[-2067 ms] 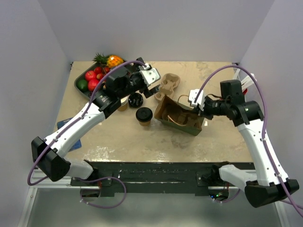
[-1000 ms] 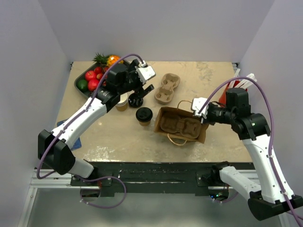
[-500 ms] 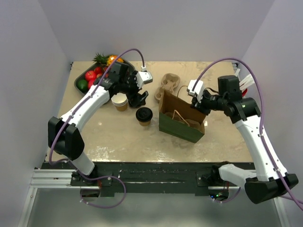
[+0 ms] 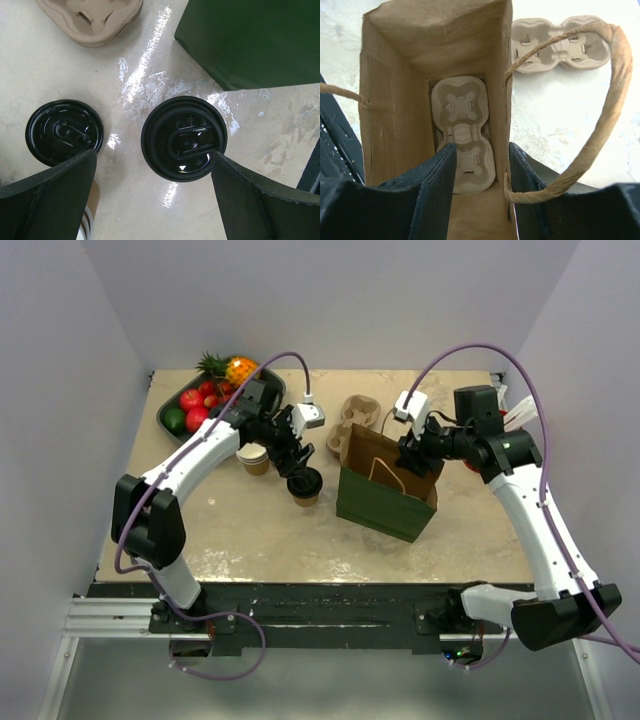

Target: Pack the takeout coffee

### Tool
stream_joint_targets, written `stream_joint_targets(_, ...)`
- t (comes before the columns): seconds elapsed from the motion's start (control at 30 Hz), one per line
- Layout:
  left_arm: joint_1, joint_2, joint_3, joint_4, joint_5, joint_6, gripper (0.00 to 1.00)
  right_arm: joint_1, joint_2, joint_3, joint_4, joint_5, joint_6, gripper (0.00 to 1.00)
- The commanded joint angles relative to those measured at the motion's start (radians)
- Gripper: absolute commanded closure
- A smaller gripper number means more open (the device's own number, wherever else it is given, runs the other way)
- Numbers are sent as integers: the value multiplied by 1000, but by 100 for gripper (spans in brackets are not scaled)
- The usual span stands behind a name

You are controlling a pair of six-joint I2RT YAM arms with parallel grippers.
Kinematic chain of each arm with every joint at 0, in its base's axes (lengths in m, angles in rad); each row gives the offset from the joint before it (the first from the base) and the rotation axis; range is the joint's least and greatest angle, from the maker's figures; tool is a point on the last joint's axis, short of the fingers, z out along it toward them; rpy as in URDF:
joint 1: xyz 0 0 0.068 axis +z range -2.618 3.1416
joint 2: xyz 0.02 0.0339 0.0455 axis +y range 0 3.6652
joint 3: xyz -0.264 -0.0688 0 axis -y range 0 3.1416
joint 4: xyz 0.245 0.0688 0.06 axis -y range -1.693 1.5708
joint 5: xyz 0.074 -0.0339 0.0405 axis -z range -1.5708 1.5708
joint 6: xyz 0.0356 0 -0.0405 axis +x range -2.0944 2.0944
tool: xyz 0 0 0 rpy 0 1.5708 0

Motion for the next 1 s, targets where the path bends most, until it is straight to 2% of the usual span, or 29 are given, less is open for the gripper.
stream_joint_targets(0.0,-4,2,-7,63,-37,-132,0,-5,-2,38,45,33,48,51)
stream_joint_targets(0.17,-17,17,6,34,-27,-160,0,-11,5,37,52,28,48,50)
stream_joint_targets(0.47,-67,37,-7,34,-161,-203,0,-17,27,41,74,22,52,49)
stream_joint_targets(0.97,-113,64,-2,-15,-189,-220,1,-21,32,34,85,33,51,47)
